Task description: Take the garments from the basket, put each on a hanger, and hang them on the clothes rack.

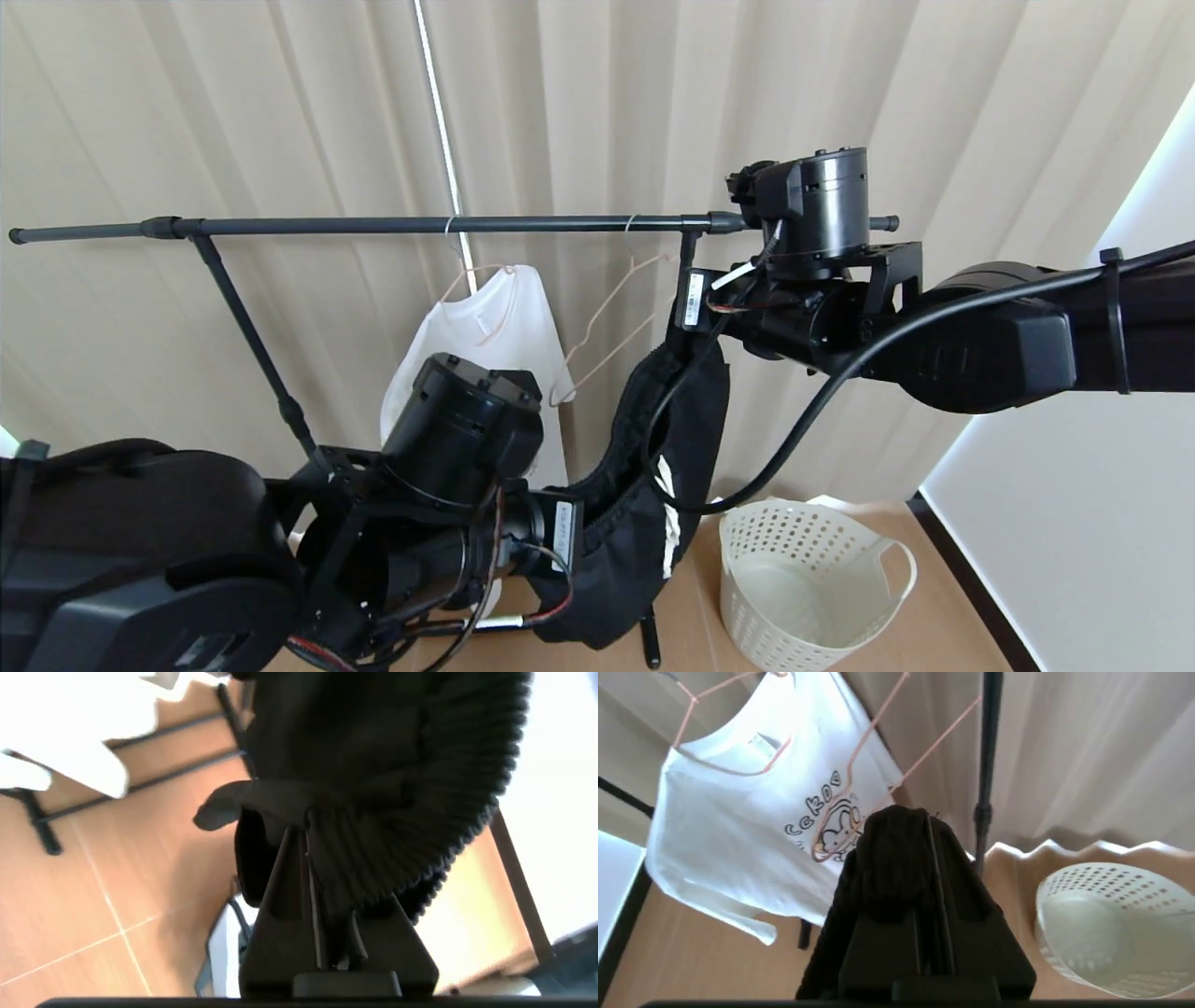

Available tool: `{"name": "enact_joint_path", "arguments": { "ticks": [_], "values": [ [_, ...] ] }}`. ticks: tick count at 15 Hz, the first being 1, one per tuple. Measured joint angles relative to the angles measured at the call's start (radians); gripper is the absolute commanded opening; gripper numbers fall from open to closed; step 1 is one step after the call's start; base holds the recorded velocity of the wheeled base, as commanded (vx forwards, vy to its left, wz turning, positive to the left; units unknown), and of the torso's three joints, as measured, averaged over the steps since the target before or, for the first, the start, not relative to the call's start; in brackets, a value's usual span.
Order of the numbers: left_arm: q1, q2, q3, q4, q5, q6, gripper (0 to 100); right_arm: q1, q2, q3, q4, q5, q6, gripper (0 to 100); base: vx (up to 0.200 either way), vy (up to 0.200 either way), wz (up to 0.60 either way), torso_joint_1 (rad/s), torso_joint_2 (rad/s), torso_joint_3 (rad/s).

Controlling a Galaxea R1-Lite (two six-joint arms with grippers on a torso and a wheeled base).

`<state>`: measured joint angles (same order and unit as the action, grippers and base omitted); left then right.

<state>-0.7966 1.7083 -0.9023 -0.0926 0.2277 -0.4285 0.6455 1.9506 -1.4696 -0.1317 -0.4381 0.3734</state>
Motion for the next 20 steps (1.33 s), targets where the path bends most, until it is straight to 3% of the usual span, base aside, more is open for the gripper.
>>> {"name": "enact_joint_path", "arguments": {
  "ticks": [4, 7, 14, 15, 20],
  "values": [
    [0.137, 0.011, -0.115, -0.001, 0.015, 0.048, 0, -0.013, -0.038, 0.051, -0.004, -0.106, -0.098, 0, 0.000, 0.000, 0.00, 0.000, 0.00, 0.000],
    [0.204, 0.083, -0.288, -0.003, 0.062, 0.065, 0, -0.012, -0.080, 0.128, -0.005, -0.114, -0.189, 0, 0.000, 0.000, 0.00, 0.000, 0.00, 0.000],
    [0.217, 0.194, -0.465, -0.003, 0.101, 0.067, 0, 0.012, -0.183, 0.290, -0.006, -0.111, -0.359, 0, 0.000, 0.000, 0.00, 0.000, 0.00, 0.000],
    [0.217, 0.198, -0.486, -0.002, 0.103, 0.067, 0, 0.013, -0.187, 0.302, -0.006, -0.109, -0.365, 100, 0.000, 0.000, 0.00, 0.000, 0.00, 0.000],
    [0.214, 0.215, -0.569, 0.001, 0.125, 0.067, 0, 0.007, -0.195, 0.342, -0.006, -0.106, -0.439, 100, 0.000, 0.000, 0.00, 0.000, 0.00, 0.000]
  ]
}}
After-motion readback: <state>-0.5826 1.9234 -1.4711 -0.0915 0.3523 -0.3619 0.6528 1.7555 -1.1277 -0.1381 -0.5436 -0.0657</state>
